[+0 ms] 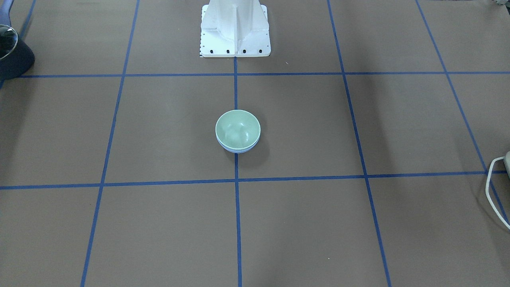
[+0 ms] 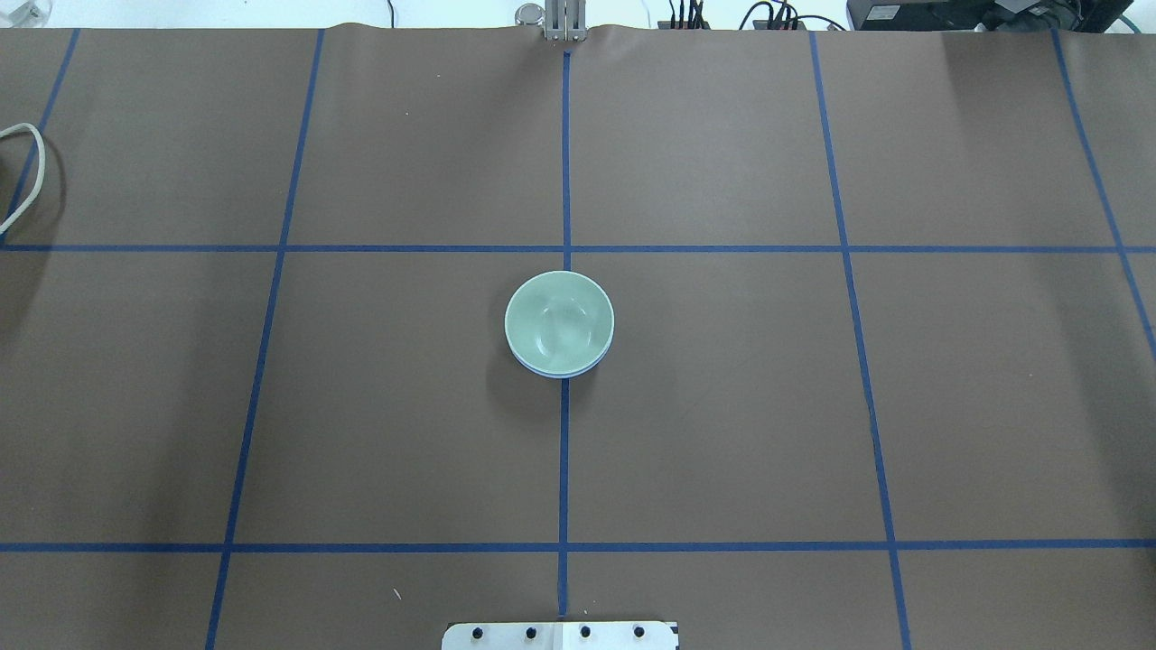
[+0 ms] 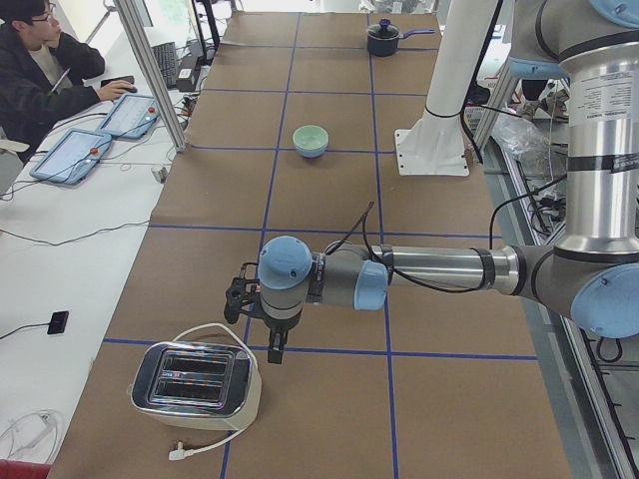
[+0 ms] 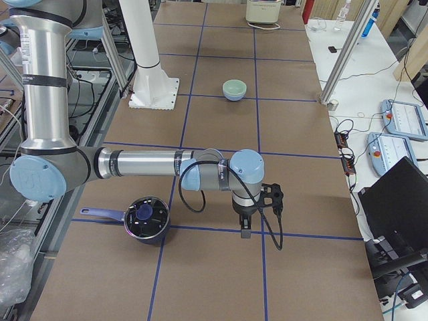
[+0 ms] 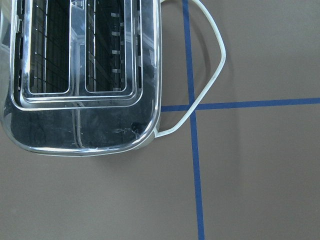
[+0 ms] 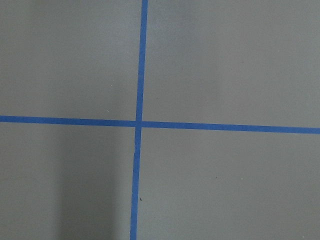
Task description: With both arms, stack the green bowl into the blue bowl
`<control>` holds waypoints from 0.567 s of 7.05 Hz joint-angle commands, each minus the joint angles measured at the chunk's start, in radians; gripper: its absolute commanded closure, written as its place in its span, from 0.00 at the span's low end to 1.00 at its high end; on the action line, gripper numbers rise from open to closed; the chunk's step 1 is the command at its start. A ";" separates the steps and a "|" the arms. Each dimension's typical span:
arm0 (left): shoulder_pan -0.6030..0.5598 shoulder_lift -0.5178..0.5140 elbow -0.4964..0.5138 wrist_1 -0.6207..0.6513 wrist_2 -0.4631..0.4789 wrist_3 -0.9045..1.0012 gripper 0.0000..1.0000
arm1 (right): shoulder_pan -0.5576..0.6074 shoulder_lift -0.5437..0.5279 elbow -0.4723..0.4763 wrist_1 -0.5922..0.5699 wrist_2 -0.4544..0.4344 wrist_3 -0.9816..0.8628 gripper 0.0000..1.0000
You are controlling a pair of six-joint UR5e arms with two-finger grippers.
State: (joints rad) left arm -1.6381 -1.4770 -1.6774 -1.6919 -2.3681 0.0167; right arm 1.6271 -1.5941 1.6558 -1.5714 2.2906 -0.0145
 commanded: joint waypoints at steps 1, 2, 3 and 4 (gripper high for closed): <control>0.000 0.001 0.002 -0.005 0.001 0.000 0.02 | 0.000 -0.003 0.001 -0.009 0.003 0.010 0.00; 0.000 0.003 0.004 -0.003 0.001 -0.001 0.02 | -0.001 -0.004 -0.001 -0.009 0.003 0.011 0.00; 0.000 0.001 0.004 -0.003 0.001 -0.001 0.02 | -0.001 -0.007 -0.001 -0.003 0.003 0.011 0.00; 0.000 0.010 0.004 -0.003 0.003 0.000 0.02 | -0.001 -0.009 -0.001 -0.001 0.003 0.011 0.00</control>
State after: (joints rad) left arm -1.6382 -1.4732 -1.6739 -1.6952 -2.3666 0.0158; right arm 1.6263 -1.6004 1.6555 -1.5756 2.2932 -0.0035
